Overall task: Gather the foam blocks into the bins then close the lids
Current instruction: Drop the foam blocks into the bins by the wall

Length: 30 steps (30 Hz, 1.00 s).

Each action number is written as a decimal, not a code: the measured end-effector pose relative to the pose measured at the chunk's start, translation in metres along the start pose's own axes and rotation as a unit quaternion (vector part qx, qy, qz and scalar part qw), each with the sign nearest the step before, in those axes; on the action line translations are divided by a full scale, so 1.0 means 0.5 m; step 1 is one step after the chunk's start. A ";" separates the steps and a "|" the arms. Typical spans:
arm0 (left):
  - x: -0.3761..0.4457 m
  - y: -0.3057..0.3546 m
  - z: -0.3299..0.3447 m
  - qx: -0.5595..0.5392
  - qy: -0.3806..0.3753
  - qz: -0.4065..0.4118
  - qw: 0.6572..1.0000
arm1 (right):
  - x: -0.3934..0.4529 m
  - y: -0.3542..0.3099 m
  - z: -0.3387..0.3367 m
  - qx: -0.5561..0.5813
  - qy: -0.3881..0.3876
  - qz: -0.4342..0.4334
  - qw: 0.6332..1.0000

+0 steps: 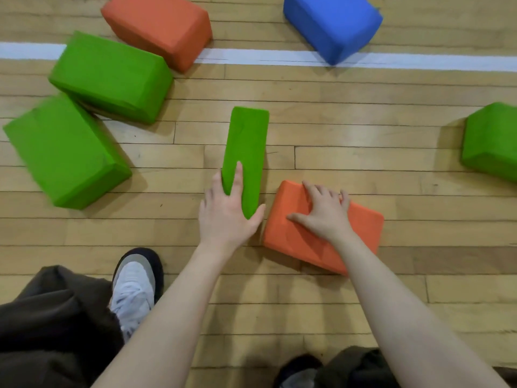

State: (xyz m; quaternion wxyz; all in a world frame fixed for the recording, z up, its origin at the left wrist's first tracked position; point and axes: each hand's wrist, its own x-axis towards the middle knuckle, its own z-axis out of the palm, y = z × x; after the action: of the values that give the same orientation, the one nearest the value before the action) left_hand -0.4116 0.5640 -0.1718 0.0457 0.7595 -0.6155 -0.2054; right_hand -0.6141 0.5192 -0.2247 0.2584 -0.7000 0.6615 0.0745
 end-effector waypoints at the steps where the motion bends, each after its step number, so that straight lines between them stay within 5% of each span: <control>1: 0.000 0.004 0.000 -0.016 0.010 -0.002 1.000 | 0.001 -0.002 -0.001 -0.004 0.011 -0.002 1.000; 12: 0.011 -0.022 -0.039 -0.065 0.095 0.012 0.993 | 0.003 -0.087 -0.035 -0.003 0.268 0.011 0.963; 18: 0.010 -0.014 -0.035 -0.045 0.030 -0.021 0.998 | -0.007 -0.076 -0.067 -0.007 0.268 -0.061 0.961; 20: 0.005 -0.013 -0.032 -0.026 0.009 -0.022 0.999 | -0.025 -0.065 -0.071 0.003 0.235 -0.104 0.966; 25: 0.004 -0.020 -0.020 -0.006 0.005 -0.030 1.000 | -0.045 -0.043 -0.112 0.027 0.011 -0.141 0.990; 30: 0.012 -0.016 -0.024 -0.042 0.022 -0.044 0.998 | -0.039 -0.045 -0.118 0.012 0.000 -0.158 0.987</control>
State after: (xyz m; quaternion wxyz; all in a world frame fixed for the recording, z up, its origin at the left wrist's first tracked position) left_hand -0.3987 0.5580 -0.1651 0.0819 0.7875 -0.5713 -0.2161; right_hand -0.6085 0.5091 -0.1596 0.2758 -0.7922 0.5438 0.0252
